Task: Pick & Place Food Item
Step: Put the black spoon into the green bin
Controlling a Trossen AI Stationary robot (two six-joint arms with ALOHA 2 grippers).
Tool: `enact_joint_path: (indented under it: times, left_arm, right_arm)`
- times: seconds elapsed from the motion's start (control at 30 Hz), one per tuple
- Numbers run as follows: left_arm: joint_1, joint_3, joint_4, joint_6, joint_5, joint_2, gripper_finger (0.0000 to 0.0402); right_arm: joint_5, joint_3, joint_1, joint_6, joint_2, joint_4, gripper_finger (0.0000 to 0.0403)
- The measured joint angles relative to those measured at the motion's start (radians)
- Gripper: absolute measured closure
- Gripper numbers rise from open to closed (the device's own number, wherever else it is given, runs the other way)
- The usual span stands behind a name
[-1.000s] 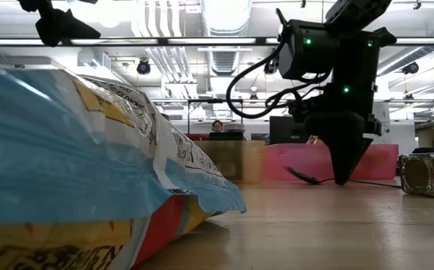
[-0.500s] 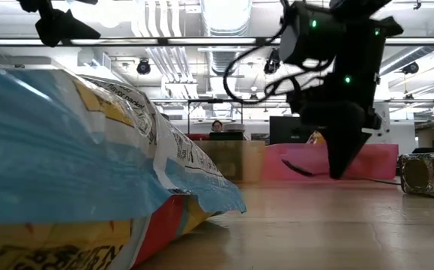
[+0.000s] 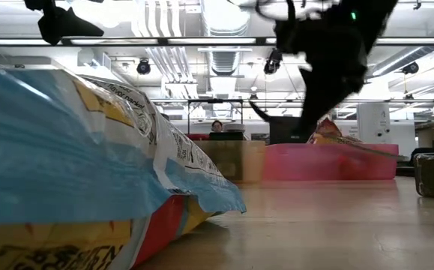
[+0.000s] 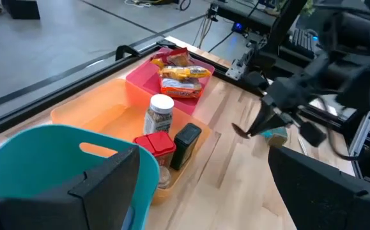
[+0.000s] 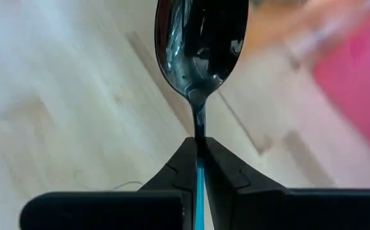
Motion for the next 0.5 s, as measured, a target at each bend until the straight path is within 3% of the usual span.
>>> enact_joint_path:
  times: [0.23, 0.5]
  left_arm:
    - [0.000, 0.000, 0.135, 0.092, -0.002, 0.102, 0.0055]
    - [0.000, 0.001, 0.328, 0.206, 0.022, 0.202, 0.0055]
  right_arm:
    - [0.175, 0.116, 0.008, -0.101, 0.000, 0.000, 0.0392]
    - [0.513, 0.268, 0.010, -0.234, 0.000, 0.042, 0.0392]
